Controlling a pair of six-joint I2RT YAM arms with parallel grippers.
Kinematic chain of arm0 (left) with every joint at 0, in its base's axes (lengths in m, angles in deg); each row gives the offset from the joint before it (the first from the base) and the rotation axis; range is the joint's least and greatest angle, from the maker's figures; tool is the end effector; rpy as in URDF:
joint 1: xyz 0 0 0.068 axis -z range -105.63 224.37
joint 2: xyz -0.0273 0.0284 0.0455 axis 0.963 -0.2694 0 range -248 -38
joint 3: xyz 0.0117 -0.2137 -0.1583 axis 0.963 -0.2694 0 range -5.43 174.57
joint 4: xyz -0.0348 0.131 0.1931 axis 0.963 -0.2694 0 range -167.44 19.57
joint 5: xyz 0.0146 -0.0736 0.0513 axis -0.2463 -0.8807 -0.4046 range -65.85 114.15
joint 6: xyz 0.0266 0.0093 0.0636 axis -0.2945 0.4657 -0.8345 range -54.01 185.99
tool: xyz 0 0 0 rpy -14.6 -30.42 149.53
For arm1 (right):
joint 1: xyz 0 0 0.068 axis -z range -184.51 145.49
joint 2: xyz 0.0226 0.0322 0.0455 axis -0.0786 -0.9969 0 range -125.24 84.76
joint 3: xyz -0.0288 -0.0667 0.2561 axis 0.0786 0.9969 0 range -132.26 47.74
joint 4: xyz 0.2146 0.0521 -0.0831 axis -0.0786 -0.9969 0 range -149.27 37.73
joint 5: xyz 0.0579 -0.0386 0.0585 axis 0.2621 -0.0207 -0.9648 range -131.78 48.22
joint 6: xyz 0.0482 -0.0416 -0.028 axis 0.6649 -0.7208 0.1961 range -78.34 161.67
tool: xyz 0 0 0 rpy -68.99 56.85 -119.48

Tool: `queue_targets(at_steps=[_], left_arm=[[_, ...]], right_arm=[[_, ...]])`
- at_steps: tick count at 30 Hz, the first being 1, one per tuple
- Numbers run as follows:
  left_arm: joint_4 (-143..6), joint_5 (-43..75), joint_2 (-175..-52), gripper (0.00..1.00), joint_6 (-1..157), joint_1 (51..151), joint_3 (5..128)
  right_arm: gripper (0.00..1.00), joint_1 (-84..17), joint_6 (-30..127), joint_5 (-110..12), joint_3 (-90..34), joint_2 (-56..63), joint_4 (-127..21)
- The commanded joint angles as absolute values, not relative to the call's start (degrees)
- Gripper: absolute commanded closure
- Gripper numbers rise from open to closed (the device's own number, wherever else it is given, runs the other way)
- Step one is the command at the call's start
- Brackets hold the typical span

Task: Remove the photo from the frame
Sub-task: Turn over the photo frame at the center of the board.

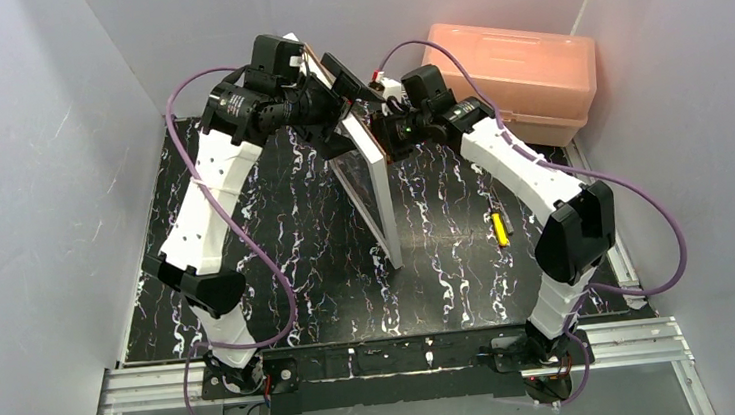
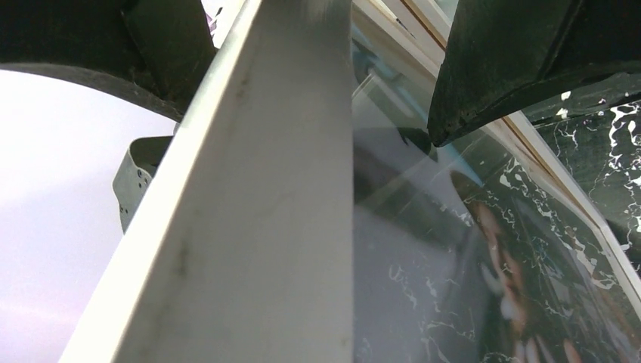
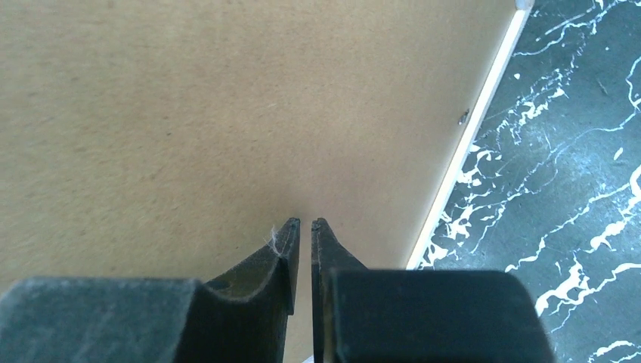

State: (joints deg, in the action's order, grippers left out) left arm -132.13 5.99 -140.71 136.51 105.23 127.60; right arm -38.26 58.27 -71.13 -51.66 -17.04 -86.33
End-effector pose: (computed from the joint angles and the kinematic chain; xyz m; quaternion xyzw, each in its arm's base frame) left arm 0.2856 -0.1911 0.4594 -0.2194 0.8362 -0.4612 0.1998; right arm 0.3102 0.2406 0.3428 -0.2416 0.8371 0.3901 0.2980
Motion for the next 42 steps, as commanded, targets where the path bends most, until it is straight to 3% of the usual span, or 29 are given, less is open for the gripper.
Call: queue_targets(at_steps=[1,12,20,27,35,42], left_arm=[[-140.8,10.47,-141.63,0.02,134.04,105.28,126.32],[-149.18,15.45,-138.47,0.01,134.12,103.45,122.8],[-158.92,18.08,-141.23,0.01,129.91,103.14,130.08],[-153.94,15.72,-142.11,0.01,130.87,103.23,132.33],[-150.77,13.55,-141.19,0.01,130.75,103.12,132.74],[-152.3,14.34,-139.71,0.01,131.15,101.81,137.54]], right_arm=[[0.79,-39.04,60.99,-78.11,-50.96,-12.56,-79.81],[0.71,-37.04,72.99,-84.46,-40.32,-6.76,-61.89],[0.69,-37.03,71.02,-81.58,-41.91,-9.98,-66.7],[0.66,-37.12,69.03,-79.47,-44.53,-13.57,-70.81],[0.78,-38.08,65.2,-71.94,-47.57,-19.51,-79.17],[0.78,-40.75,64.89,-71.24,-48.01,-21.0,-79.23]])
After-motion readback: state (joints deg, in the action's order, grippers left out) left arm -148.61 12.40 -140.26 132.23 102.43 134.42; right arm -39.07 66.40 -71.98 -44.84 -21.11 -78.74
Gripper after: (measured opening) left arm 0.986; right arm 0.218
